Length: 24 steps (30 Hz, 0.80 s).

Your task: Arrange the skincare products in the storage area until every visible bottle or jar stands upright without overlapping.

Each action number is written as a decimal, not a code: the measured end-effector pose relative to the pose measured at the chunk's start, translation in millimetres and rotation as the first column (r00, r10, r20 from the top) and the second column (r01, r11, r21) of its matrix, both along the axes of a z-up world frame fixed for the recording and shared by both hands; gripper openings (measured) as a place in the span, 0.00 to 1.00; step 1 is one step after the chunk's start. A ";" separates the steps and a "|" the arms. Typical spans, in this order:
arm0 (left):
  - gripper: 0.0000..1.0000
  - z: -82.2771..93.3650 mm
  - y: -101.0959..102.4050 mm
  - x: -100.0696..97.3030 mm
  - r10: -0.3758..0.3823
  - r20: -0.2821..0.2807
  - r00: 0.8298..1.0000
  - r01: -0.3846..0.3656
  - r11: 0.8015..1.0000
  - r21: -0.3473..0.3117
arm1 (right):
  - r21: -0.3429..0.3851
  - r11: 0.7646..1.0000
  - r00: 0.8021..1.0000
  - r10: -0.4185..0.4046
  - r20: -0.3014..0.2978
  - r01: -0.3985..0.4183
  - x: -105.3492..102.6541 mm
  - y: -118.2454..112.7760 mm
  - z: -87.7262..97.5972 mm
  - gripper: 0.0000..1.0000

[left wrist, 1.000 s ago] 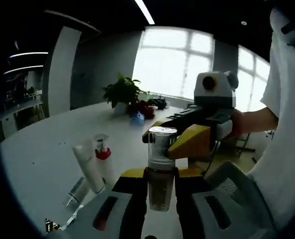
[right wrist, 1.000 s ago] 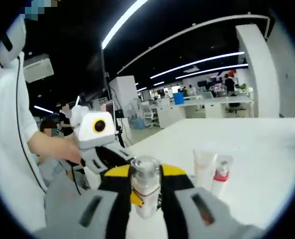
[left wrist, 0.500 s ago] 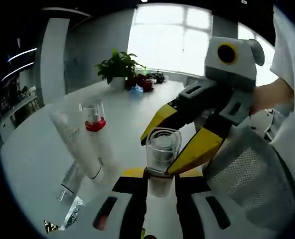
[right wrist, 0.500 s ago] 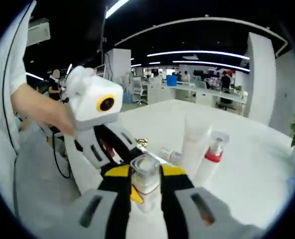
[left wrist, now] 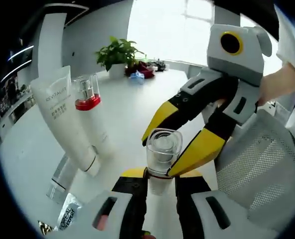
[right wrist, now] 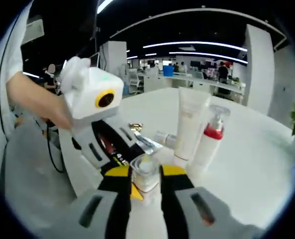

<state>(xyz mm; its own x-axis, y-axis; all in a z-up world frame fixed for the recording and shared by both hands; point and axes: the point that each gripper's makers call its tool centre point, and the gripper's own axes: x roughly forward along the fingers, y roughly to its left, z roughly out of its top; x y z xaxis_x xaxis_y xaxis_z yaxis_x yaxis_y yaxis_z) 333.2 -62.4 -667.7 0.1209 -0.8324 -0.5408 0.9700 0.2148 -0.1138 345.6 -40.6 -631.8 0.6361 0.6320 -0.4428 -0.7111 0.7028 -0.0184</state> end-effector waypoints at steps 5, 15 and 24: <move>0.18 -4.9 -0.3 3.8 -0.005 0.003 1.000 0.005 1.000 0.013 | 0.001 1.000 1.000 -0.008 0.000 0.008 4.0 -1.0 -2.8 0.21; 0.18 -6.2 -8.1 23.5 -0.005 0.024 1.000 0.005 1.000 0.003 | -0.011 0.999 0.999 -0.037 0.017 0.037 18.7 -9.6 -2.3 0.21; 0.18 -6.7 -20.8 46.8 -0.005 0.042 0.999 0.005 1.000 0.005 | -0.007 0.997 0.997 -0.072 0.029 0.073 43.2 -23.7 -2.0 0.21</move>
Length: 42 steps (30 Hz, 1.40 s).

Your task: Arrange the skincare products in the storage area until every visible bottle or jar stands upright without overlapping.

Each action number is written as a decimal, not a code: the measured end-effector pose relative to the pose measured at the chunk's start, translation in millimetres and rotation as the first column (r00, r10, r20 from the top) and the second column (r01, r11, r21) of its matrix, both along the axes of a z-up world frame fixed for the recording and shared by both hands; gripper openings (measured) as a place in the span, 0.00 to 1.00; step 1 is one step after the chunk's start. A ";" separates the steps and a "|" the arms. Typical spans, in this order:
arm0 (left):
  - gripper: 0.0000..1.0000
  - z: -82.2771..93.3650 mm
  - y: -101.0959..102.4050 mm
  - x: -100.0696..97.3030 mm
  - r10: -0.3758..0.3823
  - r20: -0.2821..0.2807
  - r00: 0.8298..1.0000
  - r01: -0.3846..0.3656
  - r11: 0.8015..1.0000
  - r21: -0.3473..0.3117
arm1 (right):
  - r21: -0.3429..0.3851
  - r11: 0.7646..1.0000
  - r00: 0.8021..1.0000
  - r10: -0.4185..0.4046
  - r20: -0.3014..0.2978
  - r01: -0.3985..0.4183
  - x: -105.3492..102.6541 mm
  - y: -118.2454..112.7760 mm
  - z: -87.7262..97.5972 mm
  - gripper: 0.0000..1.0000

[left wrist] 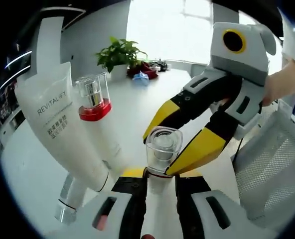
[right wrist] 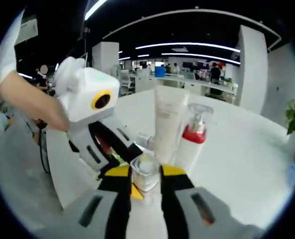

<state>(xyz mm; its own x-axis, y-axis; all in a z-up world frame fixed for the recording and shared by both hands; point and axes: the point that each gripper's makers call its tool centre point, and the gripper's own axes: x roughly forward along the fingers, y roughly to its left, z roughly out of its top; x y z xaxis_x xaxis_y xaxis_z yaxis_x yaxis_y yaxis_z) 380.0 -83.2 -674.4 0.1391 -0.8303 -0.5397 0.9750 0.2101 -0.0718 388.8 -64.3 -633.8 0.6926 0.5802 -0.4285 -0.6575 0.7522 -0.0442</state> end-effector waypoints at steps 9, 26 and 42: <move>0.18 -2.8 -11.0 20.3 0.033 0.007 0.999 -0.033 0.999 0.000 | 0.010 1.000 1.000 0.000 0.006 0.000 21.2 -12.1 -1.1 0.21; 0.18 -7.9 -14.2 34.6 0.109 0.002 0.994 -0.109 0.994 0.003 | 0.013 0.999 0.999 0.030 0.010 -0.030 37.0 -17.7 -0.8 0.21; 0.19 -12.7 -14.1 36.2 0.132 0.001 0.991 -0.132 0.991 0.010 | -0.007 0.998 0.998 0.062 -0.013 -0.062 37.3 -19.4 -5.0 0.22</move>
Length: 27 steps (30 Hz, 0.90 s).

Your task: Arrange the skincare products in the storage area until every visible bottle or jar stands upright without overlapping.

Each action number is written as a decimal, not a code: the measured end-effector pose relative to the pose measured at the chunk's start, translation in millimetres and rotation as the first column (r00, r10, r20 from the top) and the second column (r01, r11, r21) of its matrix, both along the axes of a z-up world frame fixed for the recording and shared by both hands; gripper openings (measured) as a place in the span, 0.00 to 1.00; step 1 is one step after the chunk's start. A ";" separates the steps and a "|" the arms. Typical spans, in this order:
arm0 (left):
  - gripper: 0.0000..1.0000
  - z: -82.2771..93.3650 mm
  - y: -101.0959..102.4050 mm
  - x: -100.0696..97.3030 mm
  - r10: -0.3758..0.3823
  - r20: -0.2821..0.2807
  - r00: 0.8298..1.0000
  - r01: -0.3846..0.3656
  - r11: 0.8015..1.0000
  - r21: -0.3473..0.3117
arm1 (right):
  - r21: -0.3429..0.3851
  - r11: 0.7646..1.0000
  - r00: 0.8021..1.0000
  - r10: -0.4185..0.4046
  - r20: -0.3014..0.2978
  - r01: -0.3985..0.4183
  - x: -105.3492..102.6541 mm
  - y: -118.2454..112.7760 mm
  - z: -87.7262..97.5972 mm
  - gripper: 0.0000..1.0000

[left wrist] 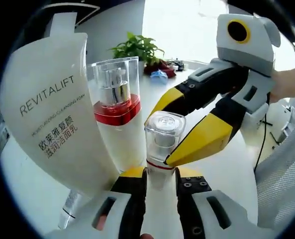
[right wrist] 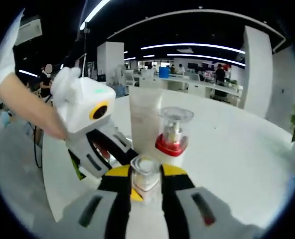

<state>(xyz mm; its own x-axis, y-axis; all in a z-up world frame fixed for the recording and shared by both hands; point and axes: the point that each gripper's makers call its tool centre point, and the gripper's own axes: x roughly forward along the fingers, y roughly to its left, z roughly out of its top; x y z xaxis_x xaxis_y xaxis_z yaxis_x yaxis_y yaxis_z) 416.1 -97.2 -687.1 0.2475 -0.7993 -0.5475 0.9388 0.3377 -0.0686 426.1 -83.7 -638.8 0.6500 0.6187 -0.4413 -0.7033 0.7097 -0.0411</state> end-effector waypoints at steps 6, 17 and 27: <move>0.23 -1.0 3.6 0.1 0.008 0.000 1.000 -0.008 1.000 0.008 | 0.020 1.000 1.000 -0.014 -0.016 0.014 -1.3 -0.6 -0.7 0.29; 0.31 -3.6 26.6 -9.3 0.035 -0.017 0.999 -0.034 0.999 0.030 | 0.038 0.999 0.998 -0.035 -0.049 0.037 -16.3 0.5 -0.8 0.41; 0.40 -2.9 58.9 -27.6 0.092 -0.058 0.994 -0.089 0.995 0.048 | 0.051 0.997 0.994 -0.058 -0.094 0.063 -41.1 5.4 -5.8 0.52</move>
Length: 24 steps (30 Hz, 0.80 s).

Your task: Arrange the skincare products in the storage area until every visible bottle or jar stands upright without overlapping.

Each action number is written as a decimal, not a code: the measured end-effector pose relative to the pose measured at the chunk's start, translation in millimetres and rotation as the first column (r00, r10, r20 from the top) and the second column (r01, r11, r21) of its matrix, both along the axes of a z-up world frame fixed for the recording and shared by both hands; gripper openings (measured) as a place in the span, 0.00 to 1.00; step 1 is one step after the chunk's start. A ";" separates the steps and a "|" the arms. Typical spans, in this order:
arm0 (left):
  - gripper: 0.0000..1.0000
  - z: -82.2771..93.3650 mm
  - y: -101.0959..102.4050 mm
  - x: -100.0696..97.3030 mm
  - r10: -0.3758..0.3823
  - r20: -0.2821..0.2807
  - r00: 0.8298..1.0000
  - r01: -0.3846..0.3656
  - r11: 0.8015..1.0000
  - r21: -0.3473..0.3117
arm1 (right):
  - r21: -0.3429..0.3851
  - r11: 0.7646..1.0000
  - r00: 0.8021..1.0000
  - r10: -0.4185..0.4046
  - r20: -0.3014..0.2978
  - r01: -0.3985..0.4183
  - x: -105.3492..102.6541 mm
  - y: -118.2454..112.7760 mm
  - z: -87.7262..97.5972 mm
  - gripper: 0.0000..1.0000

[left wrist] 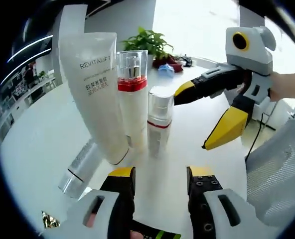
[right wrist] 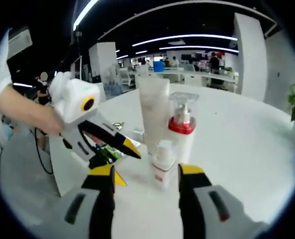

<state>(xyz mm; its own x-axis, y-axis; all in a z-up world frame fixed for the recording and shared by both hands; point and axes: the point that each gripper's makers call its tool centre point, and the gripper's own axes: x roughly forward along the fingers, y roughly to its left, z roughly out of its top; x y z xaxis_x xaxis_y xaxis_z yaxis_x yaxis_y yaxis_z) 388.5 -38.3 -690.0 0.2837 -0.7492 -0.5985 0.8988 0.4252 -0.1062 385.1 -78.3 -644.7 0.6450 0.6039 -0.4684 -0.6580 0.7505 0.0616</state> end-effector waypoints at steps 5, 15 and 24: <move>0.46 4.2 17.1 -5.7 0.039 -0.018 0.999 -0.039 0.999 0.001 | 0.006 1.000 1.000 -0.015 -0.021 0.015 -14.5 2.7 -1.9 0.59; 0.58 12.0 54.9 -28.9 0.129 -0.052 0.990 -0.128 0.992 0.015 | -0.010 1.000 1.000 -0.015 -0.024 0.015 -32.2 6.9 1.3 0.73; 0.66 19.1 91.2 -51.7 0.228 -0.065 0.971 -0.228 0.974 0.011 | 0.013 1.000 0.999 -0.002 -0.033 0.003 -54.6 13.9 8.9 0.77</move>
<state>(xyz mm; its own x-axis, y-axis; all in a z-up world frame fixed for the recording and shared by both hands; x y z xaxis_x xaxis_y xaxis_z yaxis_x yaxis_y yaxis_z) 336.8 52.9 -670.9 0.4073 -0.6669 -0.6240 0.7692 0.6189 -0.1593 330.4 -64.4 -635.8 0.6305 0.6087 -0.4817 -0.6537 0.7510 0.0934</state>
